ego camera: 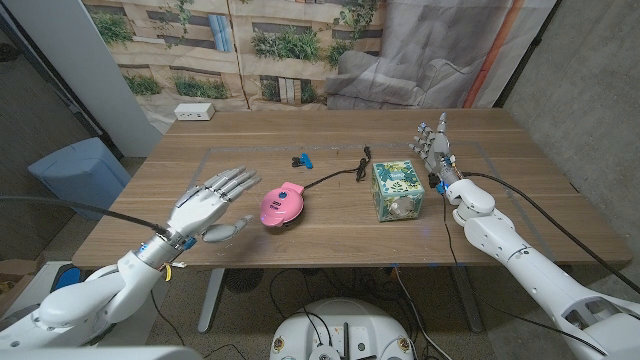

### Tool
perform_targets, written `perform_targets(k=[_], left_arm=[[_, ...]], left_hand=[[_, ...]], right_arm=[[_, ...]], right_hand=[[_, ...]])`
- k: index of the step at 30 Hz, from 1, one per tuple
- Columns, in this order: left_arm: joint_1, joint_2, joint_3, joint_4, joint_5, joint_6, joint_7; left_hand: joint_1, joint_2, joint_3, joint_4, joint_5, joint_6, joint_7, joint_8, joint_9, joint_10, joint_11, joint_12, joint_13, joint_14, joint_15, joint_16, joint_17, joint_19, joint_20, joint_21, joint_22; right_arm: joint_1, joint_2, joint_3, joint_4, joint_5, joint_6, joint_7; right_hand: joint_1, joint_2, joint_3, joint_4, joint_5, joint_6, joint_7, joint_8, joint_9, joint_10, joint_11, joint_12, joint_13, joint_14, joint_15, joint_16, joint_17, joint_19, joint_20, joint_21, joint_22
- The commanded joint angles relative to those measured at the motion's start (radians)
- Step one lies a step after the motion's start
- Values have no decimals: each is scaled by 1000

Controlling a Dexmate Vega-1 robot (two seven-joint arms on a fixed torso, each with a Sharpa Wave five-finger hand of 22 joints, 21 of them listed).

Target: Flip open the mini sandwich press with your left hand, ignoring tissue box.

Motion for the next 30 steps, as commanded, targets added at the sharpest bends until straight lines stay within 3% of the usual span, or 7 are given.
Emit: perform_targets(k=[1, 9, 15, 30], left_arm=[[0, -8, 119, -43, 78, 215, 35], [-36, 10, 214, -44, 110, 324, 55], [-85, 17, 289, -26, 131, 391, 72], [-218, 25, 463, 43, 127, 449, 106]], left_hand=[[19, -5, -3, 1, 9, 10, 5, 3, 3, -3, -5, -5, 3, 8, -58, 1, 6, 1, -47, -6, 0], [41, -13, -1, 1, 11, 14, 20, 5, 3, -8, 4, -7, 3, 9, -52, 0, 6, -5, -39, -8, 0], [72, -19, 3, 2, 14, 14, 37, 4, 3, -35, 27, -15, 3, 3, -44, -3, 6, -12, -36, -9, 0], [136, -31, 7, 5, 15, -40, 62, -16, 2, -89, 39, -20, 2, -28, -32, -8, 6, -49, -38, -15, 1]], right_arm=[[-1, -1, 0, -2, 0, 0, -1], [-1, -1, 0, -3, 0, -1, -1], [-1, 0, 0, -1, 0, 0, -1], [0, 0, 0, -1, 0, 0, 0]], right_hand=[[3, 90, -7, 2, 4, -9, 1, 5, 3, -4, -1, 3, 2, -7, -23, 3, 6, 3, 5, 1, 2], [3, 90, -7, 2, 4, -8, 1, 5, 3, -4, 0, 3, 2, -7, -24, 3, 6, 4, 6, 1, 2], [3, 90, -7, 2, 4, -8, 1, 5, 3, -5, -1, 3, 2, -7, -23, 3, 6, 3, 7, 0, 2], [3, 90, -7, 2, 4, -7, 2, 5, 3, -4, -1, 3, 2, -6, -24, 3, 6, 3, 6, 0, 2]])
